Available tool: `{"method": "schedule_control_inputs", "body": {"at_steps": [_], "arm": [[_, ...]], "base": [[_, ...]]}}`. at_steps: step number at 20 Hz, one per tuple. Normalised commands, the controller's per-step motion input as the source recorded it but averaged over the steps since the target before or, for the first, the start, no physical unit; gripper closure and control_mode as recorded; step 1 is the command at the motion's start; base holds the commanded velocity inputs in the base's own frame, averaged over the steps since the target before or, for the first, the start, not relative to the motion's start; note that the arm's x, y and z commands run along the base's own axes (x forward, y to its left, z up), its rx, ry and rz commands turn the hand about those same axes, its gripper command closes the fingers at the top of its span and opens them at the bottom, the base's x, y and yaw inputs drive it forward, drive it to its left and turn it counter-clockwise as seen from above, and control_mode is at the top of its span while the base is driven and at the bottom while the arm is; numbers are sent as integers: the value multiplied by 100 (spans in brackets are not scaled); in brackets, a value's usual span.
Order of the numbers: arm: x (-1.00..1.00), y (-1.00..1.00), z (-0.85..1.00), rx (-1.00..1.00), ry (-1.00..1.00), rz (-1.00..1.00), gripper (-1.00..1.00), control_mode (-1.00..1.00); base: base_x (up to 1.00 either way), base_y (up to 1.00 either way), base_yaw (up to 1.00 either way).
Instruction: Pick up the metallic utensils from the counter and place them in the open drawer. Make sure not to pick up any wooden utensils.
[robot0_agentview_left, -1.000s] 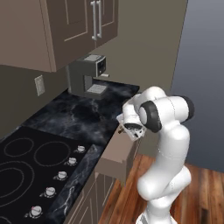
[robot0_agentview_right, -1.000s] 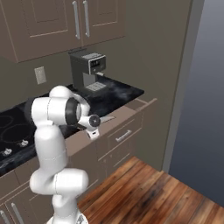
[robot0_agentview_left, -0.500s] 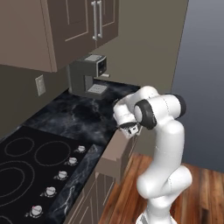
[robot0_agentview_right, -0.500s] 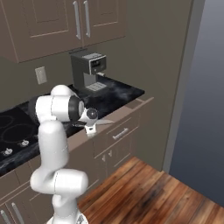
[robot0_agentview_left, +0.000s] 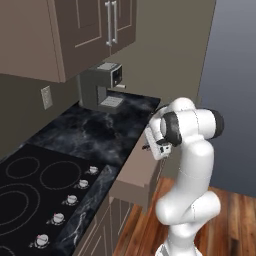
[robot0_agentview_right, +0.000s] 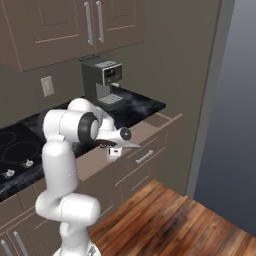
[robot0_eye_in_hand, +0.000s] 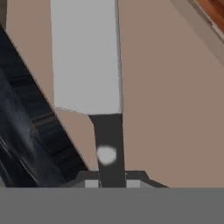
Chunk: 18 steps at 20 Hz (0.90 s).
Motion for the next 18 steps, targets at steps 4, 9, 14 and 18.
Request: {"method": "schedule_control_inputs", "body": {"at_steps": [4, 9, 14, 18], "arm": [[-99, -100, -72, 28, -12, 0, 100, -100], [-100, -100, -84, 19, -12, 0, 100, -100], [-100, -100, -97, 6, -6, 0, 100, -100], [-100, -100, -97, 0, 0, 0, 100, -100]], "base": [[0, 0, 0], [0, 0, 0], [0, 0, 0], [0, 0, 0]]}}
